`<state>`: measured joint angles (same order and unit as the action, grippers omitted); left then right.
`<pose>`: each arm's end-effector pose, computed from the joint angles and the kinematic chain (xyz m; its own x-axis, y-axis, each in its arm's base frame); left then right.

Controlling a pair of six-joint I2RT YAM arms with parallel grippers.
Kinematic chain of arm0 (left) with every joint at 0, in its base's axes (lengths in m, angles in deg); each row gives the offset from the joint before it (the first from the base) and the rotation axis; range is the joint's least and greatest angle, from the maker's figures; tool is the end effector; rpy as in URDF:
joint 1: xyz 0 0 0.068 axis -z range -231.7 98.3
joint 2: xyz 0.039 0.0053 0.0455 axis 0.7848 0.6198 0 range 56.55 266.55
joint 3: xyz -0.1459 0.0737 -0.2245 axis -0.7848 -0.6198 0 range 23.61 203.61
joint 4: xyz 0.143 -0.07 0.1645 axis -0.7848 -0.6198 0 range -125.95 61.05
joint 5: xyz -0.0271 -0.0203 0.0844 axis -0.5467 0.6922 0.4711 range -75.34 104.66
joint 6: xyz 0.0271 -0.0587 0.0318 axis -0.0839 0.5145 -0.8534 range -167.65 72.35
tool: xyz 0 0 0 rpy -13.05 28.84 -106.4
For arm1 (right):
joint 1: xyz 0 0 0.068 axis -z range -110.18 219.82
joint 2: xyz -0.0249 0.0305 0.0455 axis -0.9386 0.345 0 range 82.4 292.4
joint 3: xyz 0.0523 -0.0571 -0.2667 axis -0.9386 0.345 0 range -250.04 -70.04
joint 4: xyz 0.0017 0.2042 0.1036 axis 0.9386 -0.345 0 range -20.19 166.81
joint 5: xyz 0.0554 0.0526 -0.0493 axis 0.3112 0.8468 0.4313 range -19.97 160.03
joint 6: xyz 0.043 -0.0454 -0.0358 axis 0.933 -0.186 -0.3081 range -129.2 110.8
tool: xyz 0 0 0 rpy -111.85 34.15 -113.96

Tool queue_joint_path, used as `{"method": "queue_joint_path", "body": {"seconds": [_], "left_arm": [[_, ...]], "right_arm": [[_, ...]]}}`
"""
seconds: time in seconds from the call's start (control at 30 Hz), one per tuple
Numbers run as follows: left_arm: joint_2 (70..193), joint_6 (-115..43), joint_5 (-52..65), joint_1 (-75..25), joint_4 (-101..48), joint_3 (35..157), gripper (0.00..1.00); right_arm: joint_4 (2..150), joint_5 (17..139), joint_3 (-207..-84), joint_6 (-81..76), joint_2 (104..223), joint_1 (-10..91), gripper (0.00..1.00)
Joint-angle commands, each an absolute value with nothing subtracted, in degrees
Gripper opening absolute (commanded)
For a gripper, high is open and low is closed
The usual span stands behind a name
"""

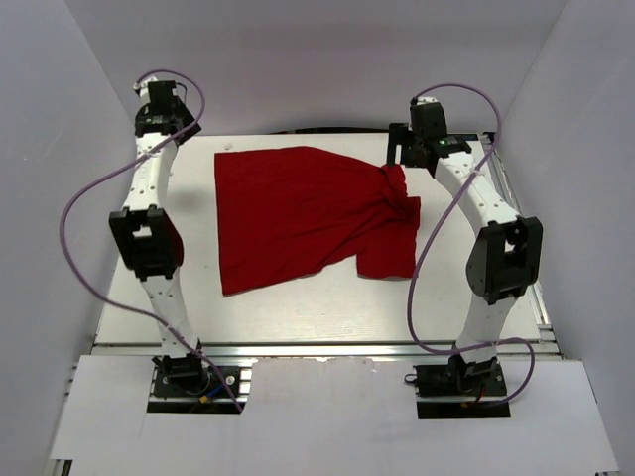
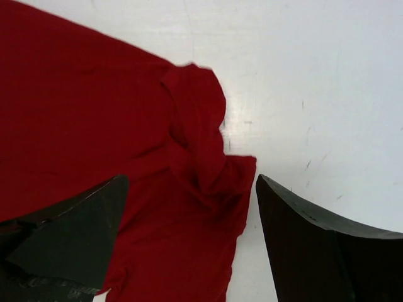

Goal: Fold and stack the t-shirts
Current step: Flatten out the tshirt

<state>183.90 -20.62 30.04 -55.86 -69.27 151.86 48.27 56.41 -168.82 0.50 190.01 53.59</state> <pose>0.4914 0.0516 0.3072 -0.4395 -0.4712 -0.7647 -0.5322 0.8225 -0.2009 0.4100 0.1048 0.3170 -0.5899 -0.0012 -0.8075 0.0077 0.9999 -0.0071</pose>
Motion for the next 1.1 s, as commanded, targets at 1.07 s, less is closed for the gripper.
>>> {"method": "queue_joint_path", "body": {"seconds": [1.07], "left_arm": [[113.6,6.7,18.4,-44.8,-59.9,54.4,0.65]], "right_arm": [[53.7,66.4,-114.0,13.5,152.8,55.0,0.82]]}}
